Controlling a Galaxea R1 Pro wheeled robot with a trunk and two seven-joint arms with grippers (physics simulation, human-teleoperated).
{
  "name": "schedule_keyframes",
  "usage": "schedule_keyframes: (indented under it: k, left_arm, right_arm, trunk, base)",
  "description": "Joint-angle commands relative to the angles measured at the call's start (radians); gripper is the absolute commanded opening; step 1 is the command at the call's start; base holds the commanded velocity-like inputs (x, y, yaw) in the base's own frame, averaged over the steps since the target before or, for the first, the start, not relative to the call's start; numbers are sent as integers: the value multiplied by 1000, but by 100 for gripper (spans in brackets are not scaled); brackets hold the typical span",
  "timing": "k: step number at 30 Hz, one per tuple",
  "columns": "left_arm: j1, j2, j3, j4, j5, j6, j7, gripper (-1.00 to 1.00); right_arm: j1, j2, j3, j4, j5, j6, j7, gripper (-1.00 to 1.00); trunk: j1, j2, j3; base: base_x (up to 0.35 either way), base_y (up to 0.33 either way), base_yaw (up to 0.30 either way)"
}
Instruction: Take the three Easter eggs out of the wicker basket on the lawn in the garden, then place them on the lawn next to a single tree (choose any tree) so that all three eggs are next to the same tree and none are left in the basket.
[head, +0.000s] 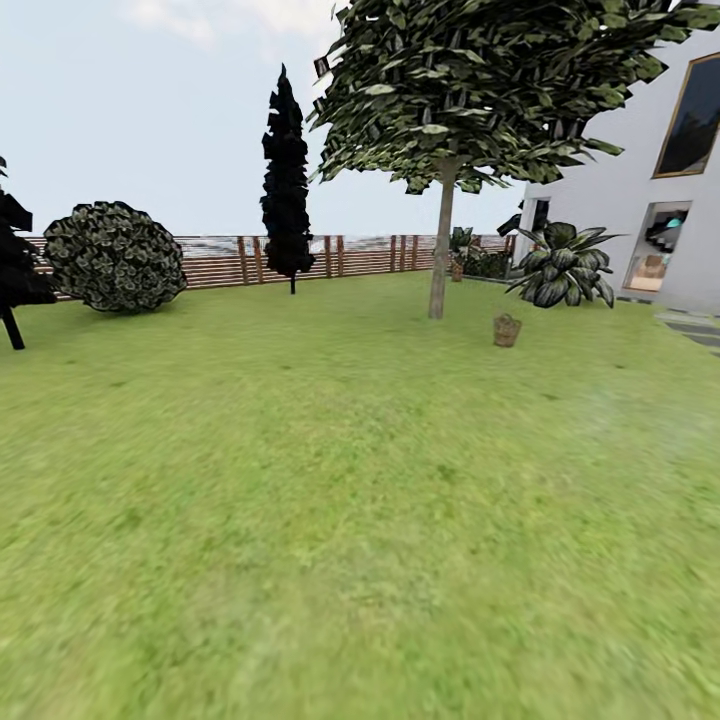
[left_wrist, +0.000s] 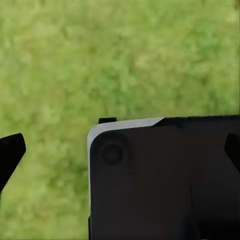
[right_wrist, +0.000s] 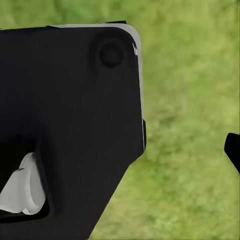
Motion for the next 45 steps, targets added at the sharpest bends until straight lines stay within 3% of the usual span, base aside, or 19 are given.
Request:
schedule_keyframes:
  k: [1,45]
  left_arm:
    - [0,0,-2,1,-1,-3,0,100]
    - [0,0,-2,1,-1,-3,0,100]
  right_arm:
    - [0,0,-7,1,1,-4,0,100]
    - [0,0,-8,1,1,-4,0,100]
  trunk:
    - [1,0,0]
    - [1,0,0]
  base:
    - [336,0,0]
    - [336,0,0]
